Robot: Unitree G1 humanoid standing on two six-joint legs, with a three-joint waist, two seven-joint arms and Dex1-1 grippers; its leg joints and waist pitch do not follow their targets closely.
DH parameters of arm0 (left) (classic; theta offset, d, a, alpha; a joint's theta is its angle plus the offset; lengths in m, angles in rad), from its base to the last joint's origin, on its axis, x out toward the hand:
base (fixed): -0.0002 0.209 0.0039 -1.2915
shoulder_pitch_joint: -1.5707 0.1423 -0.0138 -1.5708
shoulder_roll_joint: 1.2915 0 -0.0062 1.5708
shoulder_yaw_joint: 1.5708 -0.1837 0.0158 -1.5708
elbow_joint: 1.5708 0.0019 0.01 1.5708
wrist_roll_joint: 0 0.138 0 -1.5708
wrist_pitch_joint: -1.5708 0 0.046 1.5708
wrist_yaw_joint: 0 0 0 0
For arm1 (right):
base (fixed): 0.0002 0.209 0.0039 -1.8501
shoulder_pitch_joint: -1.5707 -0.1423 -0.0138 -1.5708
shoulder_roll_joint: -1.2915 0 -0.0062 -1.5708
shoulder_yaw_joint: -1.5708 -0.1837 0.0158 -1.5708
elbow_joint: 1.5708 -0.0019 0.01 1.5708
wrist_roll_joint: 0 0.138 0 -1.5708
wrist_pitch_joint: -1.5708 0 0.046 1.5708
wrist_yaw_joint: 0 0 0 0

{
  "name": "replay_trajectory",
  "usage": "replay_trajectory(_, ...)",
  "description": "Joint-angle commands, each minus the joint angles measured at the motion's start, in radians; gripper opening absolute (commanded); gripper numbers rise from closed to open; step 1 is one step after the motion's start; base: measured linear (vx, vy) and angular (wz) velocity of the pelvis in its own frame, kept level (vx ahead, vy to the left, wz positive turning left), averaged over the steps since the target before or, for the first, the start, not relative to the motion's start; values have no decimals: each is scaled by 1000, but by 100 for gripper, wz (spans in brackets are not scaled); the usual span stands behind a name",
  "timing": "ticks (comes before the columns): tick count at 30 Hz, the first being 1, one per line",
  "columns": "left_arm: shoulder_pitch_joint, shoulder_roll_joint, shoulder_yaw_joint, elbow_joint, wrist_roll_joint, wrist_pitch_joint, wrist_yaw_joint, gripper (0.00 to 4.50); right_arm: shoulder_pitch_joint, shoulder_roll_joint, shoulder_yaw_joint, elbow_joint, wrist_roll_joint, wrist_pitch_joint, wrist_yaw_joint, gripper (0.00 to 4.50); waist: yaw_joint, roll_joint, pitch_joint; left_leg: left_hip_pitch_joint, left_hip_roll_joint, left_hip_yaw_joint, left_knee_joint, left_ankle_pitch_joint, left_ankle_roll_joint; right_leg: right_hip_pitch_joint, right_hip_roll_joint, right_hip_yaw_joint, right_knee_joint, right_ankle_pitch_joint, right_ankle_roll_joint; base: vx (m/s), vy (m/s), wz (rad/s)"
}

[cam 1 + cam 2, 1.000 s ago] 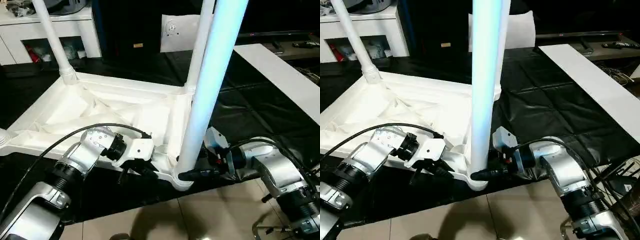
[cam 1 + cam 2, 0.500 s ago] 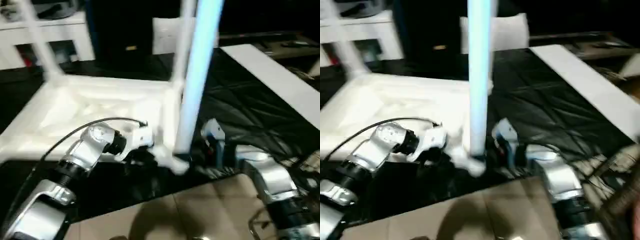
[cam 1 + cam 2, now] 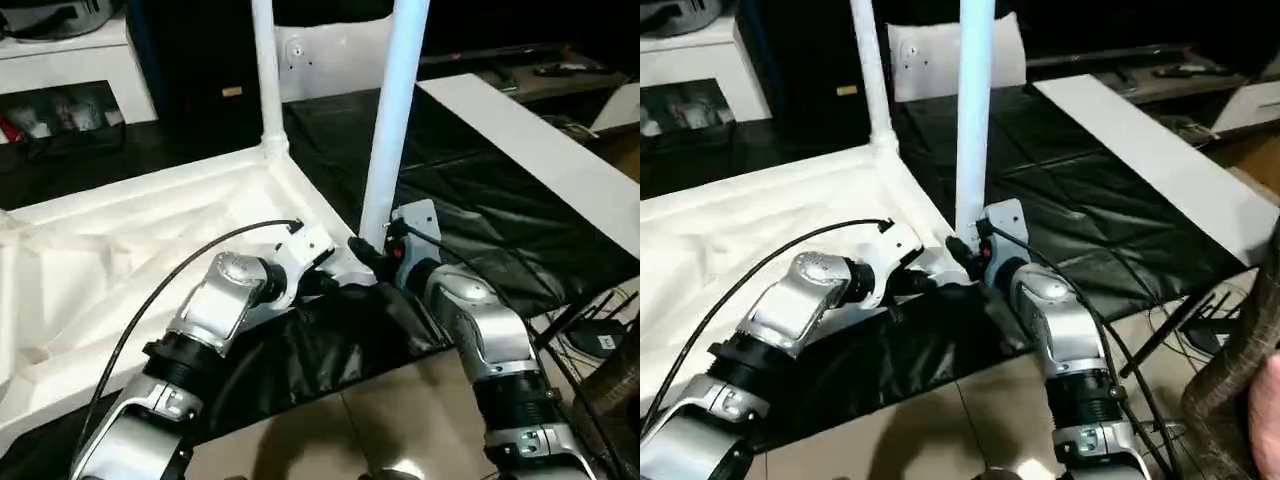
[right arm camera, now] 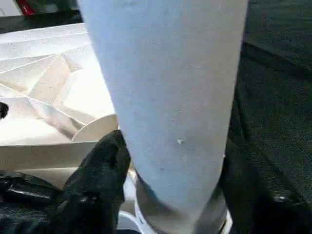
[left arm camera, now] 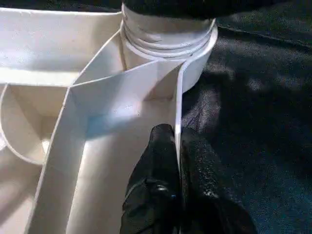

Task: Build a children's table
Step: Rotate leg to tighten

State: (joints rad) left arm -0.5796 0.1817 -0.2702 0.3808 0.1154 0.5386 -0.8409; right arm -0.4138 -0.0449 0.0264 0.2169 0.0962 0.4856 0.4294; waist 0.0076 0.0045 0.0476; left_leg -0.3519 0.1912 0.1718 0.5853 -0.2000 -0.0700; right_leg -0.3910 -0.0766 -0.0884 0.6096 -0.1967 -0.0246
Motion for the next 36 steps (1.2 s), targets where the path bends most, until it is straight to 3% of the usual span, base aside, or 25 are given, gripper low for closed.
replay_trajectory(1,-3,-19,-30,-64,-25,-38,-12,0,45,39,85,-20,59,21,78,316,11,10,-59,-4,37,-13,-62,-117,56,57,-70,58,-76,-120,-224,0,0,0)
replay_trajectory(6,14,31,-45,-79,-31,-87,-79,0,95,-13,55,-90,99,4,147,362,11,9,-57,-5,37,-13,-65,-136,51,58,-69,59,-79,-128,-216,0,0,0)
replay_trajectory(12,38,118,-67,-65,-48,-221,-203,0,164,-169,71,-182,124,-46,336,408,25,8,-55,-5,39,-10,-63,-144,60,56,-70,60,-80,-157,-207,0,0,0)
replay_trajectory(13,49,150,-80,-61,-62,-287,-275,0,169,-217,79,-188,125,-77,399,432,29,7,-54,-4,38,-10,-63,-152,57,56,-70,60,-83,-181,-196,0,0,0)
replay_trajectory(17,60,188,-96,-56,-76,-344,-358,0,167,-271,86,-186,128,-112,473,445,32,3,-57,-3,39,-9,-61,-146,63,53,-70,61,-78,-165,-200,0,0,0)
replay_trajectory(18,62,207,-104,-47,-88,-368,-401,0,162,-299,90,-183,139,-124,518,445,36,-2,-58,-3,40,-9,-61,-137,68,53,-70,60,-77,-156,-204,0,0,0)
replay_trajectory(20,60,226,-116,-38,-104,-392,-460,0,151,-334,103,-174,146,-139,583,445,43,4,-58,-1,43,-9,-60,-125,71,51,-71,61,-72,-142,-212,0,0,0)
replay_trajectory(23,49,253,-142,-21,-102,-428,-531,0,131,-374,126,-153,146,-162,666,445,54,-1,-59,0,44,-7,-58,-110,79,50,-71,60,-66,-109,-223,0,0,0)
replay_trajectory(27,25,274,-174,19,-83,-497,-595,0,107,-407,147,-125,169,-177,766,445,65,-5,-57,1,44,-5,-59,-131,75,50,-74,60,-71,-155,-216,0,0,0)
replay_trajectory(30,11,279,-189,38,-74,-528,-619,0,96,-423,163,-108,176,-185,813,410,76,-7,-60,1,47,-6,-58,-110,71,51,-76,60,-65,-137,-215,0,0,0)
replay_trajectory(36,-13,278,-210,67,-78,-574,-675,0,70,-449,196,-77,190,-187,908,365,81,-11,-62,-1,45,-5,-55,-101,75,53,-75,59,-62,-123,-220,0,0,0)
